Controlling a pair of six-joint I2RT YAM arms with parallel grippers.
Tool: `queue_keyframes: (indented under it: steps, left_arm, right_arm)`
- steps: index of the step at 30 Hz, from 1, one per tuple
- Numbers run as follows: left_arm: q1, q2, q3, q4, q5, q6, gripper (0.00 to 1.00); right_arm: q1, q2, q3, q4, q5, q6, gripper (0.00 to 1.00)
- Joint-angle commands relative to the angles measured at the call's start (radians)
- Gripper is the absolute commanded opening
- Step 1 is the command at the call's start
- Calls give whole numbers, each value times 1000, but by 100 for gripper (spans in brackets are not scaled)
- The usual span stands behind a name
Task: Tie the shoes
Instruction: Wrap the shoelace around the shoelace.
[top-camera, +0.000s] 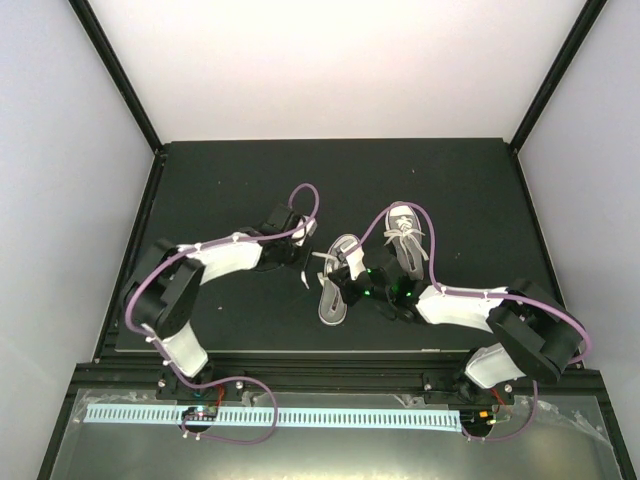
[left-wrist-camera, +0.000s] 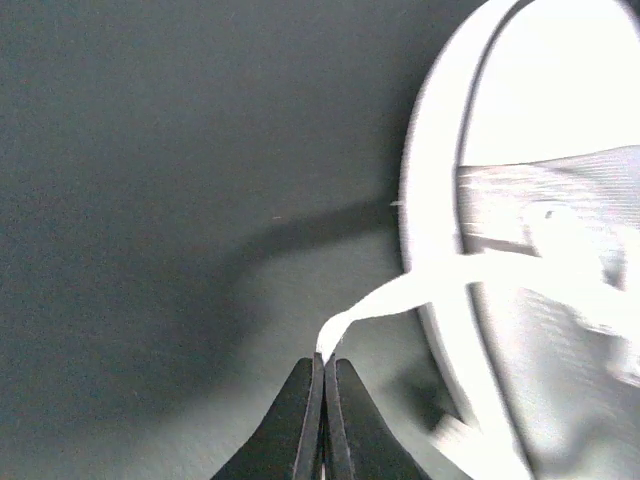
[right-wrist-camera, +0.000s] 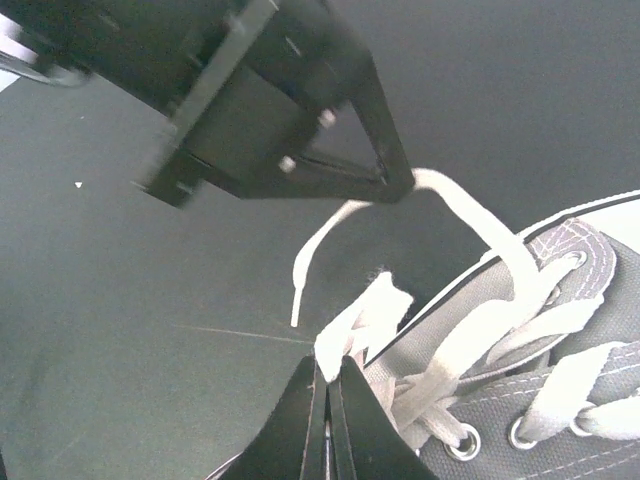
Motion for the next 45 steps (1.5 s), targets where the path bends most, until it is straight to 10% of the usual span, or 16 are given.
queue_keyframes:
  steps: [1,16,30,38,45]
  left_arm:
    - [3,-169,-37,-25,140,-101,2]
    - [-145,-499,-333,45,482,-401,1]
    - [-300,-418,-335,297,497,-550,4]
    - [-296,-426,-327,251,455,-495,44]
    - [-169,-592,-339,59,368,-361,49]
  right_arm:
    - [1,-10,12,5,14,27,2]
    - [1,-19,113,-133,-6,52,2]
    - [1,-4,110,-122,-14,66,2]
    - [1,0,115,-112,-13,73,2]
    - [2,-9,107,-111,-10,70,2]
